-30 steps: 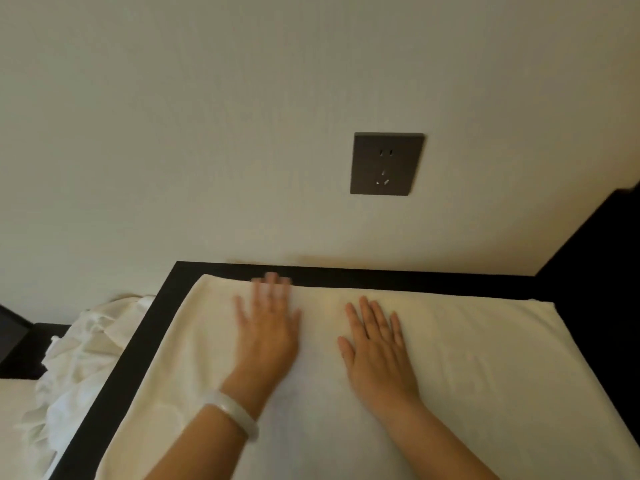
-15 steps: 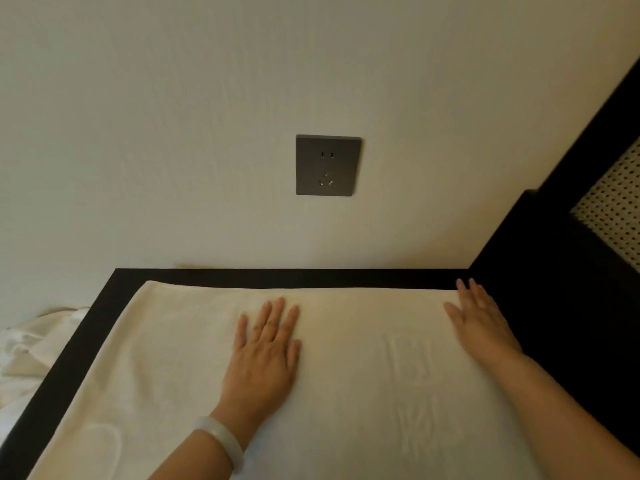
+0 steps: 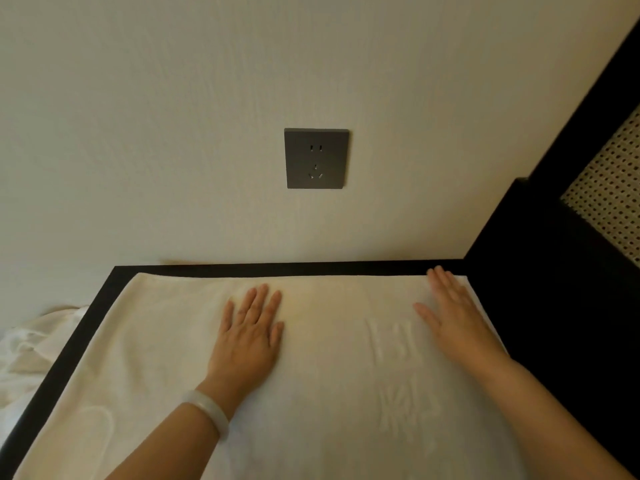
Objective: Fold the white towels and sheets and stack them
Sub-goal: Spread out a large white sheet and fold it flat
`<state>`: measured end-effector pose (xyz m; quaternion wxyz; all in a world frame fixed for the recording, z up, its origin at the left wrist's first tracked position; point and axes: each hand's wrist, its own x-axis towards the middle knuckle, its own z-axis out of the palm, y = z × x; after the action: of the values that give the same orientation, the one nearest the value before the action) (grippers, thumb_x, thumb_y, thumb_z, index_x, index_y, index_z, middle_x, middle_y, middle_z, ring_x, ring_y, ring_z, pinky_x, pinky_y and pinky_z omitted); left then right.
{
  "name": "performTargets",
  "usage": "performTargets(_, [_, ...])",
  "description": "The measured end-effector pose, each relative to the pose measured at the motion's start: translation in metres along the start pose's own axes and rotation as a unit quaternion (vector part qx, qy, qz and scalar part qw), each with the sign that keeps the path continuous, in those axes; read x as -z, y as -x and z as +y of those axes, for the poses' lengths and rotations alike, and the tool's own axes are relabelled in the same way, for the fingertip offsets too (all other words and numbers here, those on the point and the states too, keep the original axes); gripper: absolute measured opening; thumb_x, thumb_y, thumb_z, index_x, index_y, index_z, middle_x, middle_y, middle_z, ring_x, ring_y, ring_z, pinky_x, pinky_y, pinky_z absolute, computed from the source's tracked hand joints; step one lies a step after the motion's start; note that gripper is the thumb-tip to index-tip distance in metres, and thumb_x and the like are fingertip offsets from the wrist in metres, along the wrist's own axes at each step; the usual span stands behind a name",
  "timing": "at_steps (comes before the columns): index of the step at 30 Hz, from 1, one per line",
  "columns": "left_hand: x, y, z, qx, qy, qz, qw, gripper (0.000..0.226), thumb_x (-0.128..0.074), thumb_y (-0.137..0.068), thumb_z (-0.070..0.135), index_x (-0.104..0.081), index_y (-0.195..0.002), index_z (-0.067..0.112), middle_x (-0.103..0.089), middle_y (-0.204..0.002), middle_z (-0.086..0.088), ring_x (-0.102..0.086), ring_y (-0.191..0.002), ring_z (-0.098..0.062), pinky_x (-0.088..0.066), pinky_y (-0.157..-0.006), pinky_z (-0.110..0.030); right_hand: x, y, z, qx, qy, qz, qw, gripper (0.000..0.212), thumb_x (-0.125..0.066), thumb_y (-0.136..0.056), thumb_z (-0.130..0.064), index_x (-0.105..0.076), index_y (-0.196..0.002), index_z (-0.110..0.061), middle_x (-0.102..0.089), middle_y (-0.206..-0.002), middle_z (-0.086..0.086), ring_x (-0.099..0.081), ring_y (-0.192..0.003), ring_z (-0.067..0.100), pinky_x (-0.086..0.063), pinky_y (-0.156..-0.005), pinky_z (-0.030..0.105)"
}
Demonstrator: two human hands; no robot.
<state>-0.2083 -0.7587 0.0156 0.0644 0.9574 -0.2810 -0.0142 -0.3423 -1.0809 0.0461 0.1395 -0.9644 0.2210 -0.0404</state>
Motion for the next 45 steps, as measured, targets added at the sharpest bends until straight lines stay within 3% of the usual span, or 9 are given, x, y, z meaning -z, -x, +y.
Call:
performTargets(5, [0.012,-0.007,-0.035,0.033,-0.009,-0.012,0.999,0.076,0.012,-0.084,0.057,0.0,-0.155,0.033,0.004,-0.164,0.007,0.005,-0.151,-0.012,0.005,-0.122,-0.039,-0.034,0.06,-0.064,0.131,0.043,-0.069,0.988,0.067,-0.018,-0.101,-0.057,0.006,-0.156,-0.027,0.024,-0.154,-0.011,0.023,-0.147,0.01,0.019,-0.119,0.033])
performTargets(10, [0.03,0.01,0.015,0.033,-0.053,-0.009,0.998,0.07,-0.004,-0.094,0.041,-0.028,-0.154,0.013,-0.02,-0.162,-0.008,-0.021,-0.149,-0.028,-0.012,-0.119,-0.054,-0.057,0.069,-0.094,0.048,0.083,-0.04,0.995,0.066,-0.008,-0.098,-0.05,0.001,-0.158,-0.024,0.012,-0.165,-0.005,0.017,-0.151,0.015,0.014,-0.12,0.046])
performTargets(14, [0.014,0.068,0.078,-0.089,0.002,-0.026,0.996,0.058,-0.022,-0.101,0.038,-0.061,-0.132,0.009,-0.054,-0.142,-0.009,-0.052,-0.13,-0.029,-0.025,-0.107,-0.048,-0.055,0.074,-0.135,0.027,0.04,-0.026,0.999,0.058,-0.041,-0.095,-0.037,-0.044,-0.148,-0.015,-0.037,-0.156,0.01,-0.031,-0.147,0.027,-0.009,-0.122,0.054])
performTargets(18, [0.014,0.084,0.061,-0.056,0.006,0.002,0.998,0.06,-0.027,-0.094,0.042,-0.049,-0.144,0.017,-0.043,-0.151,-0.004,-0.04,-0.14,-0.024,-0.019,-0.113,-0.044,-0.048,0.101,-0.097,0.083,0.019,-0.009,0.996,0.058,-0.033,-0.096,-0.038,-0.044,-0.148,-0.015,-0.038,-0.156,0.005,-0.032,-0.146,0.021,-0.014,-0.117,0.042])
performTargets(24, [0.018,0.094,0.06,0.025,-0.017,-0.054,0.998,0.087,0.021,-0.075,0.052,0.005,-0.156,0.025,0.009,-0.164,0.001,0.01,-0.151,-0.019,0.007,-0.12,-0.041,-0.019,0.13,0.001,-0.119,0.062,-0.023,0.991,0.064,-0.012,-0.103,-0.048,0.004,-0.158,-0.018,0.003,-0.166,0.001,0.007,-0.152,0.014,0.005,-0.124,0.037])
performTargets(29, [0.015,0.128,0.108,-0.056,-0.012,-0.052,0.997,0.067,-0.023,-0.092,0.045,-0.052,-0.142,0.012,-0.045,-0.149,-0.011,-0.044,-0.137,-0.03,-0.018,-0.113,-0.045,-0.023,0.145,-0.075,-0.037,0.049,0.026,0.998,0.06,-0.028,-0.104,-0.038,-0.022,-0.155,-0.005,-0.022,-0.162,0.013,-0.016,-0.151,0.022,0.0,-0.122,0.039])
performTargets(32, [0.013,0.133,0.106,-0.067,0.009,-0.031,0.997,0.06,-0.026,-0.094,0.04,-0.051,-0.142,0.014,-0.045,-0.149,-0.008,-0.043,-0.138,-0.028,-0.019,-0.111,-0.045,-0.041,0.178,-0.12,0.076,0.042,-0.02,0.996,0.057,-0.034,-0.092,-0.035,-0.059,-0.135,-0.007,-0.055,-0.142,0.011,-0.05,-0.134,0.024,-0.023,-0.111,0.041])
performTargets(38, [-0.004,0.129,0.099,-0.057,-0.009,-0.03,0.998,0.074,0.016,-0.085,0.051,0.008,-0.156,0.03,0.015,-0.162,0.006,0.017,-0.149,-0.016,0.014,-0.119,-0.04,-0.031,0.192,-0.021,-0.066,0.071,0.004,0.995,0.06,-0.015,-0.104,-0.038,0.004,-0.158,-0.019,0.006,-0.166,-0.002,0.008,-0.151,0.01,0.011,-0.122,0.034])
performTargets(45, [-0.012,0.127,0.1,-0.05,-0.013,-0.014,0.999,0.075,0.017,-0.085,0.05,0.01,-0.156,0.028,0.015,-0.163,0.004,0.017,-0.15,-0.018,0.015,-0.119,-0.042,-0.028,0.176,-0.065,-0.09,0.074,0.017,0.993,0.066,-0.016,-0.105,-0.043,0.009,-0.156,-0.009,0.008,-0.166,0.009,0.011,-0.152,0.018,0.016,-0.12,0.037])
